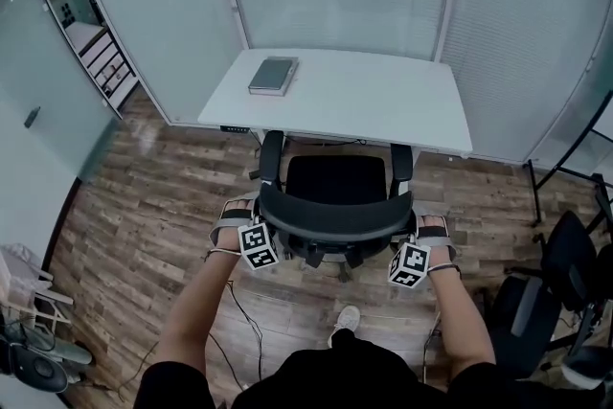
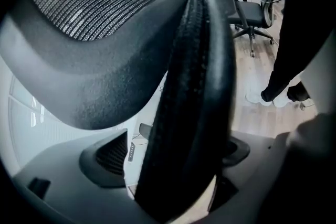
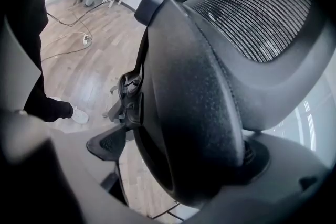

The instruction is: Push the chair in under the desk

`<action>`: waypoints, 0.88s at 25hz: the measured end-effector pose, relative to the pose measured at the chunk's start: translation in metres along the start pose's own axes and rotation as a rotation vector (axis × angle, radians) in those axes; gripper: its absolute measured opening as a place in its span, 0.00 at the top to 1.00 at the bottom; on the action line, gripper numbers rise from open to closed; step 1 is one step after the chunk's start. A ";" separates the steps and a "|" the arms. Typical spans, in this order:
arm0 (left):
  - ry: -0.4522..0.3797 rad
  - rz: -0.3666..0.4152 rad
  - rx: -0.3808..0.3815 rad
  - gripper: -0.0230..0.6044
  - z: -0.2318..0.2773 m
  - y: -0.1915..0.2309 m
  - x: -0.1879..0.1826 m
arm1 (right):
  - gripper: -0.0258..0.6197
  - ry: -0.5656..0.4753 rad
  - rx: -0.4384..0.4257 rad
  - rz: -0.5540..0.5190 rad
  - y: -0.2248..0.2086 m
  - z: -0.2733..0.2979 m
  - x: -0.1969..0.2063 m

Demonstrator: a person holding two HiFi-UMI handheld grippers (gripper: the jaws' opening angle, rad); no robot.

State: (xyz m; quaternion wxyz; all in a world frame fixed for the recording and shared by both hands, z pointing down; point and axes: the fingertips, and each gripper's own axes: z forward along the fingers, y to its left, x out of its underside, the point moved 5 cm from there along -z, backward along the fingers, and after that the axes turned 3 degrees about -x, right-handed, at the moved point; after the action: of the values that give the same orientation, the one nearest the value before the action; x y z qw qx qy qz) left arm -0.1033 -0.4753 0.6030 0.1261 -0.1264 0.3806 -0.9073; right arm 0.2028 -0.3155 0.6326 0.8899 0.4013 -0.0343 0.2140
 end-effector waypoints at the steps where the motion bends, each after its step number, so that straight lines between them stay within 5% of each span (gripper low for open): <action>1: 0.001 0.000 0.005 0.18 0.005 0.004 0.000 | 0.11 0.001 0.001 0.001 -0.003 0.004 0.000; 22: 0.027 0.011 0.034 0.18 0.098 0.091 0.007 | 0.10 0.018 0.002 0.002 -0.078 0.087 -0.012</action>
State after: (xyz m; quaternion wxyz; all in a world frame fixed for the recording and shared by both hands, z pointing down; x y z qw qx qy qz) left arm -0.0664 -0.6036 0.6046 0.1282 -0.1099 0.3677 -0.9145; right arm 0.2334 -0.4286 0.6344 0.8896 0.4003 -0.0265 0.2185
